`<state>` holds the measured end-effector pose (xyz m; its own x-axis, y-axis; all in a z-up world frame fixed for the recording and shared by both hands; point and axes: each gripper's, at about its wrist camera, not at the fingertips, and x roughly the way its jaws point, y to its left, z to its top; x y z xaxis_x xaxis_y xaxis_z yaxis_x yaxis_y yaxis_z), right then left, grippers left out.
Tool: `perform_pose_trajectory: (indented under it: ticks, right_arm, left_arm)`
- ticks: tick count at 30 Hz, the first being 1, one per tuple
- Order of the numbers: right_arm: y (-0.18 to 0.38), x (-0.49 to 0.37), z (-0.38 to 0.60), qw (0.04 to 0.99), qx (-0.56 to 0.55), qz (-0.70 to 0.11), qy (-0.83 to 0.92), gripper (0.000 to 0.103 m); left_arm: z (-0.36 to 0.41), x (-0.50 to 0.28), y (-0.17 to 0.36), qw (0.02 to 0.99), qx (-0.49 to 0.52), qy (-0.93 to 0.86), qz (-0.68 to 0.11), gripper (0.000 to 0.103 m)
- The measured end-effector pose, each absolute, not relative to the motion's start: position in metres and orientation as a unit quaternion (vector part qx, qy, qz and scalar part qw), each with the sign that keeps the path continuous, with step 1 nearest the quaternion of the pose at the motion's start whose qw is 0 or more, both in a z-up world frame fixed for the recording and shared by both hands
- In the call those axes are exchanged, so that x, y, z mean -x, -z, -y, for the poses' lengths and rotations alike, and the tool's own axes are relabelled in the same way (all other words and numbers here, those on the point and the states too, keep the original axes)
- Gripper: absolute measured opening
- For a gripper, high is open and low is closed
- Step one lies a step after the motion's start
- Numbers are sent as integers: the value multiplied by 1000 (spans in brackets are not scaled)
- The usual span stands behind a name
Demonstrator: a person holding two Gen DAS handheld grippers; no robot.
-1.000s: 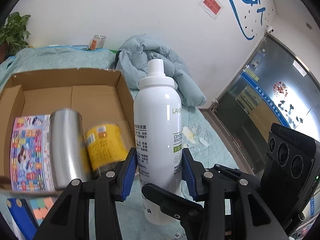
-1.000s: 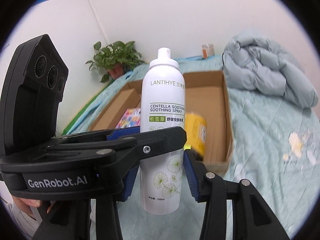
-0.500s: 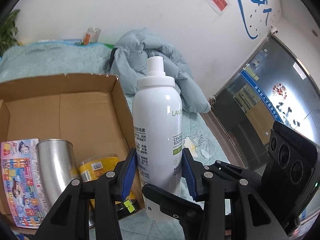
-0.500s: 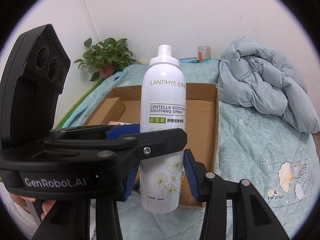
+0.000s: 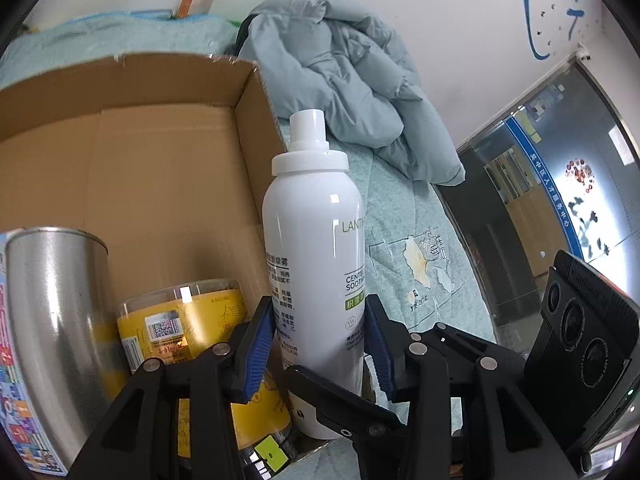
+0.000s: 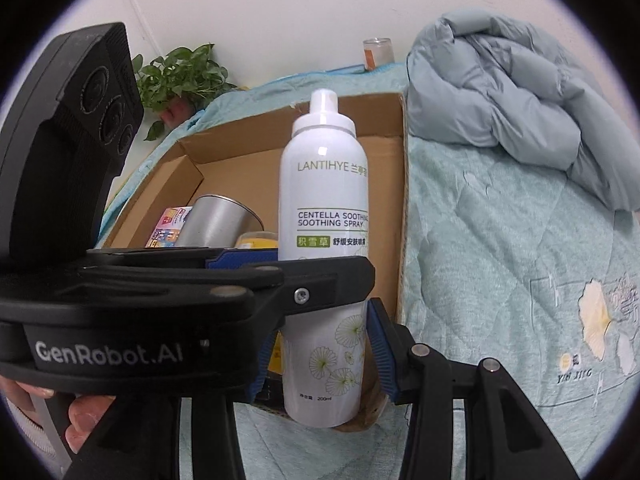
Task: Organize rigid objects
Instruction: 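Carry the spray bottle into the box beside the yellow jar, then open both grippers and withdraw them from the box, then move both grippers to the white plastic case and grasp it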
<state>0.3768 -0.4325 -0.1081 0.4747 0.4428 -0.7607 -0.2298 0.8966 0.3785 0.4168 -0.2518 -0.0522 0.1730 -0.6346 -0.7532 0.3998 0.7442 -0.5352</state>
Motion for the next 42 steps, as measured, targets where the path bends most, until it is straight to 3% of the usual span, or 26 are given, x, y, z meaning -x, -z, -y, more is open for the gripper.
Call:
perform_pose_trajectory:
  ticks: [6, 10, 12, 14, 18, 23, 24, 25, 26, 27, 29, 30, 31, 32, 33, 34, 35, 42]
  right_arm:
    - [111, -379, 430, 852, -112, -478, -184, 44]
    - [115, -379, 439, 852, -125, -479, -169, 45]
    - [108, -370, 444, 863, -124, -460, -167, 53]
    - [99, -355, 448, 882, -116, -431, -151, 86]
    - [89, -324, 445, 902, -91, -405, -122, 86]
    - [81, -291, 427, 912, -56, -397, -85, 86]
    - [79, -285, 423, 912, -60, -394, -91, 86]
    - [76, -277, 421, 913, -67, -390, -100, 86]
    - [73, -269, 419, 916, -72, -382, -105, 84]
    - [70, -261, 416, 920, -71, -371, -104, 79]
    - [61, -244, 406, 931, -50, -350, -92, 31]
    - [55, -233, 402, 938, -43, -333, -85, 29]
    - [51, -226, 399, 944, -43, -319, -79, 29]
    - [46, -217, 396, 950, -40, -300, -71, 34]
    - [42, -211, 393, 955, -35, -289, -66, 46]
    - [39, -203, 390, 958, -34, -279, -63, 88]
    - [37, -196, 387, 961, -39, -268, -65, 102]
    - [37, -166, 357, 958, -29, -272, -91, 102]
  left_arm:
    - [251, -423, 60, 753, 105, 333, -558, 44]
    - [244, -415, 48, 762, 94, 330, -550, 51]
    - [231, -406, 35, 781, 87, 328, -524, 52]
    - [216, -391, 20, 806, 76, 319, -492, 69]
    - [173, -344, -14, 881, 45, 267, -388, 101]
    - [126, -286, -43, 930, -10, 205, -306, 101]
    - [113, -272, -49, 936, -16, 196, -293, 97]
    - [101, -262, -54, 939, -17, 194, -284, 71]
    - [92, -255, -56, 938, -16, 196, -284, 27]
    - [78, -248, -60, 933, -20, 199, -301, 9]
    - [51, -230, -67, 936, -14, 181, -300, 4]
    - [38, -218, -71, 943, -10, 165, -290, 6]
    - [26, -206, -76, 948, -10, 149, -280, 27]
    - [15, -194, -80, 953, -14, 129, -272, 75]
    - [3, -182, -83, 959, -12, 110, -262, 103]
    - [-10, -170, -86, 965, -2, 95, -243, 102]
    - [-22, -159, -89, 969, 5, 84, -232, 103]
    - [-61, -111, -76, 965, -3, 73, -252, 103]
